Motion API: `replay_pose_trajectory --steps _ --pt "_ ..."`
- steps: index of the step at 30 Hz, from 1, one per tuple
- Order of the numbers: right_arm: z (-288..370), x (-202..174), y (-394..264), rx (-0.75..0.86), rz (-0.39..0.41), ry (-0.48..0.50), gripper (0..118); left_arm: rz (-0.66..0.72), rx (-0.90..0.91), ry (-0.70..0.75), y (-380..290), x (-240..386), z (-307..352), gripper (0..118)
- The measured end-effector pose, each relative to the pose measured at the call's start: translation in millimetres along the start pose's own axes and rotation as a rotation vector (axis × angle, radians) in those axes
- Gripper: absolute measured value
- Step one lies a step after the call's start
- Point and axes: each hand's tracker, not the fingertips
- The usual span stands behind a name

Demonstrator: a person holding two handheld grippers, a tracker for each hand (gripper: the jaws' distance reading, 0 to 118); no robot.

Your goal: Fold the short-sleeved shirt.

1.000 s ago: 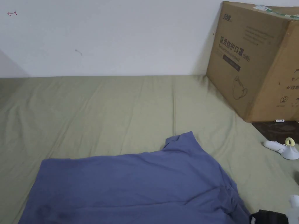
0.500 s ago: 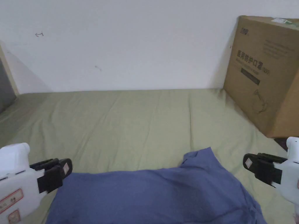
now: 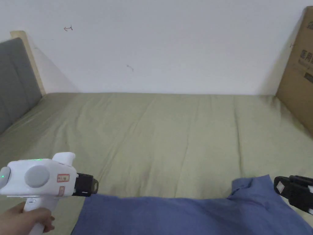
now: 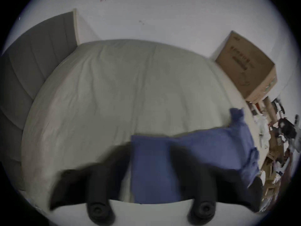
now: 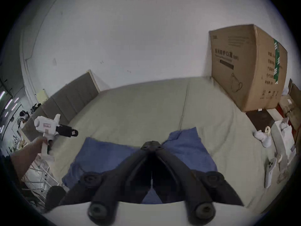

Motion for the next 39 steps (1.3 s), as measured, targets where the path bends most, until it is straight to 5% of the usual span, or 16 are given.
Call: replay_pose_trajectory --steps 1,11,12,15,17,18,19,20,22,23,24,30,34,35,37,39 --pt "-7 3 -4 -0.028 -0.016 0.001 0 0.002 -0.01 -0.006 -2 -5 -15 118" --pt "-39 31 -20 -0.11 -0.048 -0.048 0 -0.136 -0.18 0.031 -25 -5 -109 110" --pt "-41 36 -19 -0.108 -0.055 -0.06 0 -0.155 -0.141 0.036 -24 -1 -104 100" --pt "-52 63 -13 -0.108 -0.068 -0.082 0 -0.157 -0.036 0.024 -22 25 -52 0" --pt "-66 80 -5 -0.12 -0.076 -0.085 1 -0.123 -0.052 -0.106 -19 33 -27 0" --pt "-76 89 0 -0.136 -0.076 -0.087 13 -0.119 -0.026 -0.108 -14 24 -27 0" --pt "-86 96 4 -0.146 -0.079 -0.085 54 -0.136 -0.006 -0.087 -13 26 -17 0" --pt "-101 108 9 -0.173 -0.106 -0.082 80 -0.158 0.013 -0.08 -12 29 -5 0" --pt "-135 127 17 -0.264 -0.167 -0.121 93 -0.172 0.026 -0.097 -8 27 8 0" --pt "-153 136 19 -0.303 -0.195 -0.132 116 -0.177 0.032 -0.106 -8 26 15 0" --pt "-167 147 27 -0.278 -0.208 -0.17 118 -0.184 0.041 -0.112 -9 27 21 0" --pt "-243 161 31 -0.509 -0.21 -0.182 109 -0.174 0.033 -0.105 -14 25 36 0" --pt "-234 139 30 -0.538 0.029 -0.259 35 -0.172 -0.013 -0.082 -20 21 29 0" --pt "-221 139 27 -0.498 0.006 -0.218 2 -0.169 -0.017 -0.081 -21 20 29 0" --pt "-189 144 38 -0.392 -0.196 -0.144 1 -0.152 0.01 -0.065 -24 20 32 0" --pt "-152 149 43 -0.3 -0.266 -0.121 1 -0.111 0.039 -0.087 -23 14 35 0"
